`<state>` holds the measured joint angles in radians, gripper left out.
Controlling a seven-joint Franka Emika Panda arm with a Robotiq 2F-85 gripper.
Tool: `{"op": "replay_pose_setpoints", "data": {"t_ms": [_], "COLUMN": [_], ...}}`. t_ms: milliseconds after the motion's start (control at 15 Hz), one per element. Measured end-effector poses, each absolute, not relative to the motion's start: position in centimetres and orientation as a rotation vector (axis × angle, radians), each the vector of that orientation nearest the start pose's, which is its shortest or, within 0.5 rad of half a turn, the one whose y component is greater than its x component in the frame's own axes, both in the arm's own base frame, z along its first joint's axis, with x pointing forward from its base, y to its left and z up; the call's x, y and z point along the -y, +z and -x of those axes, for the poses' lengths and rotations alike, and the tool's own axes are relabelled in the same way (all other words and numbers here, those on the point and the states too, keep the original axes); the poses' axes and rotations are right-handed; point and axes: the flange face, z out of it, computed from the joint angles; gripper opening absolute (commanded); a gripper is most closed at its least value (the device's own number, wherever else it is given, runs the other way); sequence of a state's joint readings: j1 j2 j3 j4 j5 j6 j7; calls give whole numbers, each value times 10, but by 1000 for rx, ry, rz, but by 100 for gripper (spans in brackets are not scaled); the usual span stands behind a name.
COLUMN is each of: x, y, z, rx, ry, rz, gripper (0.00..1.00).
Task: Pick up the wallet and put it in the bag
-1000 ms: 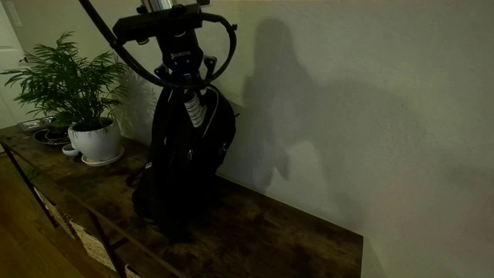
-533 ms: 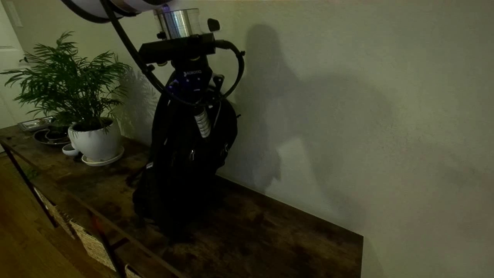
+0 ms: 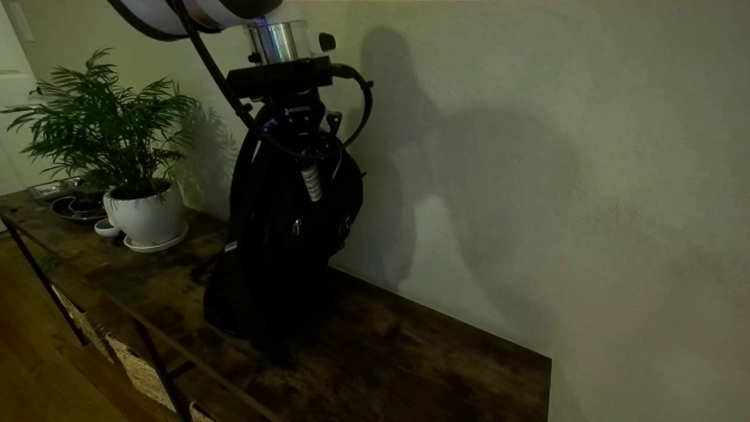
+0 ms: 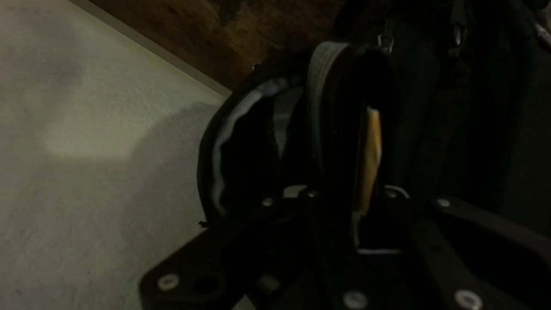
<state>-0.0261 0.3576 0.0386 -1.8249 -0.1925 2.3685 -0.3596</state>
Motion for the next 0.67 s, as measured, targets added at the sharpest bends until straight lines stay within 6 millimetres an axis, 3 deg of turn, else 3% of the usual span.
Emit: {"op": "replay_pose_setpoints", "data": {"t_ms": [333, 667], "x": [-2, 14], "y": [361, 344], "z": [-668, -681], "rx": [794, 781], "ry": [-357, -552], "rz": [3104, 3004], "gripper": [5, 5]}}
